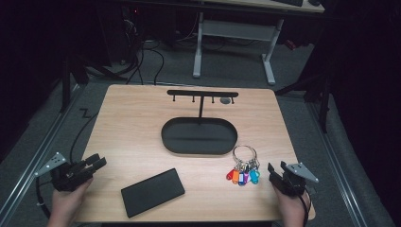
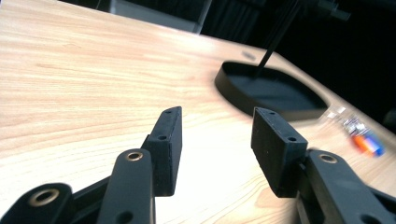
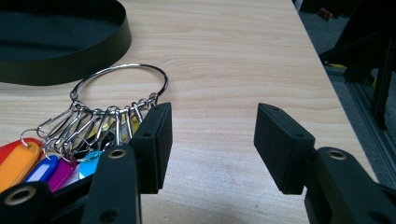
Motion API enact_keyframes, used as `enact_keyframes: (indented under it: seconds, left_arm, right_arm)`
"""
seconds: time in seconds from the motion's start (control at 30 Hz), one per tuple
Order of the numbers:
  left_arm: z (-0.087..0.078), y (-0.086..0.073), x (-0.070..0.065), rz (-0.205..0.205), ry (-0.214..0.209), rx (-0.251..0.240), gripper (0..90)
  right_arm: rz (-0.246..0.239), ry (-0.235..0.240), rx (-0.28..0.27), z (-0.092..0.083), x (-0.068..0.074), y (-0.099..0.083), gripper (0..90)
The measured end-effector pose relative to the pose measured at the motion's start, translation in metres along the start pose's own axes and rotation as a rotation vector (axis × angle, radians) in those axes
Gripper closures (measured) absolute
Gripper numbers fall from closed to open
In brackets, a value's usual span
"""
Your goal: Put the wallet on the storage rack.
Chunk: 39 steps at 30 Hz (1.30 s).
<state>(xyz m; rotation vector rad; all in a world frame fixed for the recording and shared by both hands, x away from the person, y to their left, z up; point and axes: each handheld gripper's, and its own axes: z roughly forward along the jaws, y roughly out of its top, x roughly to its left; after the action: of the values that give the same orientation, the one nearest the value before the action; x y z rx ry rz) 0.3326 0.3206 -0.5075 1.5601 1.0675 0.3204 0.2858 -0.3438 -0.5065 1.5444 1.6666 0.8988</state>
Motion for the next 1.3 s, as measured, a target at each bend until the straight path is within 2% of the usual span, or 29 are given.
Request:
enact_keyframes:
  seconds: [0.17, 0.53, 0.77, 0.9, 1.3]
  left_arm:
    - [0.0021, -0.0015, -0.0029, 0.025, 0.010, 0.023, 53.3]
    - [-0.0003, -0.0037, -0.0016, 0.018, 0.028, 0.020, 53.1]
    - [0.0009, -0.0036, -0.0039, 0.039, 0.033, 0.029, 53.1]
    - [0.0033, -0.0043, -0.0066, 0.066, 0.042, 0.049, 53.1]
    - [0.0064, -0.0054, -0.0104, 0.093, 0.048, 0.076, 53.1]
  right_arm:
    - [0.011, 0.009, 0.008, 0.0016, -0.0012, -0.0013, 46.6]
    - [0.009, 0.029, 0.006, 0.0040, 0.0008, -0.0005, 46.2]
    - [-0.002, 0.030, 0.003, 0.0033, 0.0024, 0.0006, 46.0]
    - [-0.004, 0.033, 0.008, 0.0040, 0.0022, 0.0002, 45.9]
    - [-0.016, 0.046, 0.019, 0.0051, 0.0022, 0.0000, 45.6]
